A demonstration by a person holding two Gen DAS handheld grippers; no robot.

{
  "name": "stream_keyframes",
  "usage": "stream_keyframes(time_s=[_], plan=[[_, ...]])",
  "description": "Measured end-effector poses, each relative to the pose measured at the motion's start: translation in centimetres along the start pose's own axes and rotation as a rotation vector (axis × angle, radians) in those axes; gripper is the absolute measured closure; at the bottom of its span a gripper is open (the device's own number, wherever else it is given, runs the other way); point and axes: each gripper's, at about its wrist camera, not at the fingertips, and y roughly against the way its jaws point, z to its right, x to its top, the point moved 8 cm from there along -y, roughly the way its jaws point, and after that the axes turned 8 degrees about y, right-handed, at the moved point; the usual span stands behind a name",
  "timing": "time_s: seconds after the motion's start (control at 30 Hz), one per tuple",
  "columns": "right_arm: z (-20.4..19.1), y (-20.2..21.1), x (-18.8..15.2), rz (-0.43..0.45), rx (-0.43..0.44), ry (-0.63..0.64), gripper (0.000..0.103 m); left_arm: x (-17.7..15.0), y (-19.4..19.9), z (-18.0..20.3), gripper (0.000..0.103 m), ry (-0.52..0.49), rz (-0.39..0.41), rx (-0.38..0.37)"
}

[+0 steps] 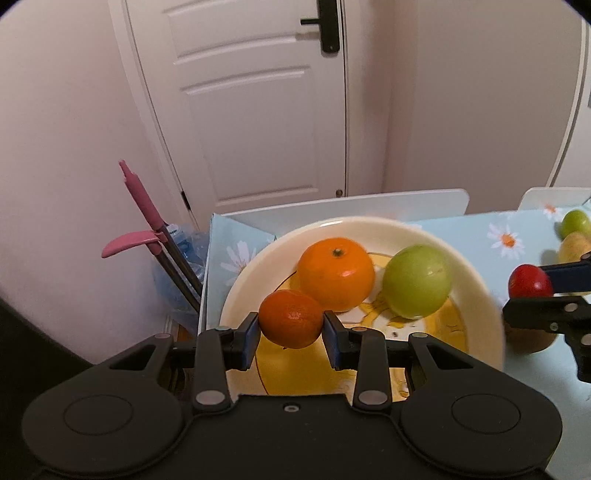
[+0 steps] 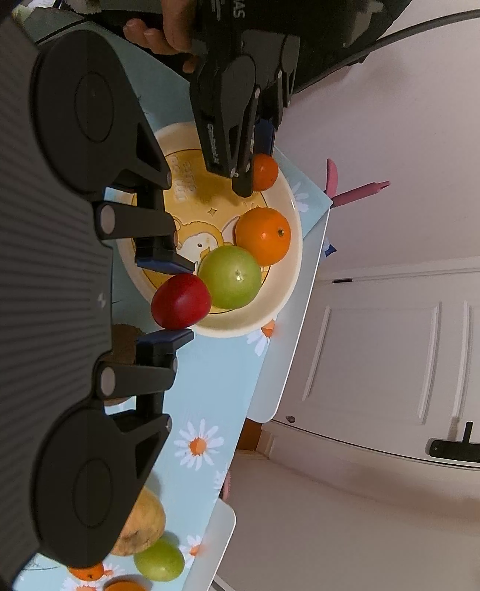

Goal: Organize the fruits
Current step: 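Release the tangerine into the bowl with the left gripper while the right gripper releases the tomato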

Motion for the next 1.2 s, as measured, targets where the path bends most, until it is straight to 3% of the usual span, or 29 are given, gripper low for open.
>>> stream_keyframes(time_s=[0.2, 0.27, 0.3, 0.33, 0.4, 0.6, 1.2], plan=[[0.2, -0.8, -0.1, -0.014, -0.013, -0.019, 0.057, -0.3, -1.7, -0.1, 0.062, -0.033, -0.024, -0.011], [0.4, -0.7, -0.1, -0.015, -0.017, -0.024, 0.057, -0.3, -1.6, 0.1, 0.044, -0.052, -0.014, -0.004], [0.5, -0.7, -0.1, -0.015, -0.018, -0.028, 0.057, -0.2, -1.3, 0.2, 0.026, -0.055, -0.001, -0.003], [0.7, -0.6, -0.1, -0.015, -0.019, -0.03, 0.057, -0.2, -0.9, 0.3, 0.019, -0.056, 0.012, -0.011], [1.0, -0.4, -0.1, -0.015, -0.018, -0.033, 0.057, -0.2, -0.3, 0.3, 0.014, -0.056, 0.026, -0.009], [1.0, -0.1, -0.1, -0.015, 0.011, 0.002, 0.057, -0.8, 1.1, -0.3, 0.009, -0.012, 0.011, 0.006], [-2.3, -3.1, 0.3, -0.024, 0.121, 0.116, 0.056, -4.6, 4.9, -0.8, 0.009, 0.099, -0.018, 0.043]])
